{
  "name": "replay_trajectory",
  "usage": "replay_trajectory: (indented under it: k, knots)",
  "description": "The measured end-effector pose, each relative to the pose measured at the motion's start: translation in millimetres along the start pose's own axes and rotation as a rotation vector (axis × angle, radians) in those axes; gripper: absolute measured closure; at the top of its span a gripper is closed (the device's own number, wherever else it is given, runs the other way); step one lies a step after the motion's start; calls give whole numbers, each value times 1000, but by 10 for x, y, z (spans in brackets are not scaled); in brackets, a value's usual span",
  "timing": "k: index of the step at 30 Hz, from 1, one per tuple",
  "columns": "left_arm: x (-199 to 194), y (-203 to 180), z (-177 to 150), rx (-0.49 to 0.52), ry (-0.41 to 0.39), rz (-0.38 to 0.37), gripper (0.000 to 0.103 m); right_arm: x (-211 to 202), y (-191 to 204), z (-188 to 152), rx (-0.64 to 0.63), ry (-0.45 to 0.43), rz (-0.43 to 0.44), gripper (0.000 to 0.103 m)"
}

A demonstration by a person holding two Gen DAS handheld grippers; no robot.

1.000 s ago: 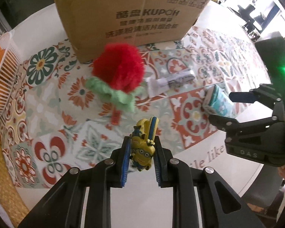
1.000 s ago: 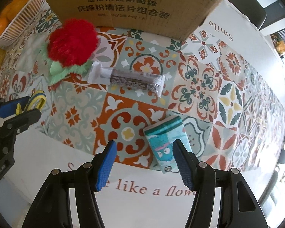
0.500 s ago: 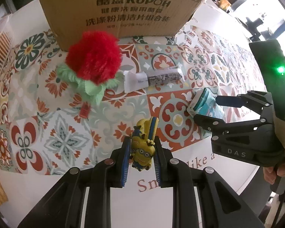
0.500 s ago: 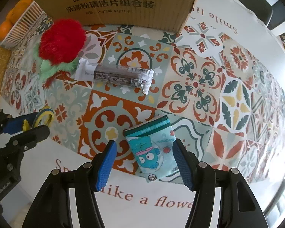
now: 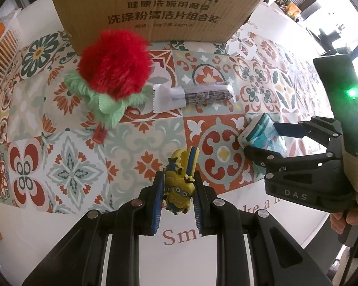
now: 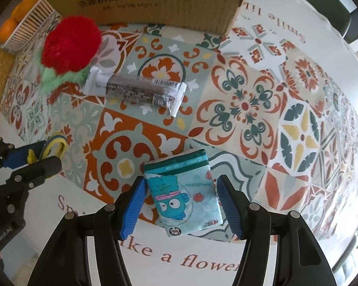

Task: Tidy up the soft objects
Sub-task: 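Grasp the yellow minion toy with the left tool while the right tool grasps the teal tissue pack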

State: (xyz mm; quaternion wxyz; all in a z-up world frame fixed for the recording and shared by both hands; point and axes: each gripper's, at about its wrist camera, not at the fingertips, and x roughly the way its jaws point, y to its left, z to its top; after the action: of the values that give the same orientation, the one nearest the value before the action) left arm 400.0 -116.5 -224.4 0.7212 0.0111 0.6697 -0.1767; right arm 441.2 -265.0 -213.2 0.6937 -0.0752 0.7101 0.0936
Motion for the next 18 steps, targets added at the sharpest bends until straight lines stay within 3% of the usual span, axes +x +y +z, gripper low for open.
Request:
replay_trajectory:
  k: [10,18]
  knots:
    - [-41,-11,-22,-10,-23,17,80,122,-104,-50,54,-28,45,45]
    - [-289,-33,-36,20,-86,22,80,-181,-57,-164,113,-116,54,45]
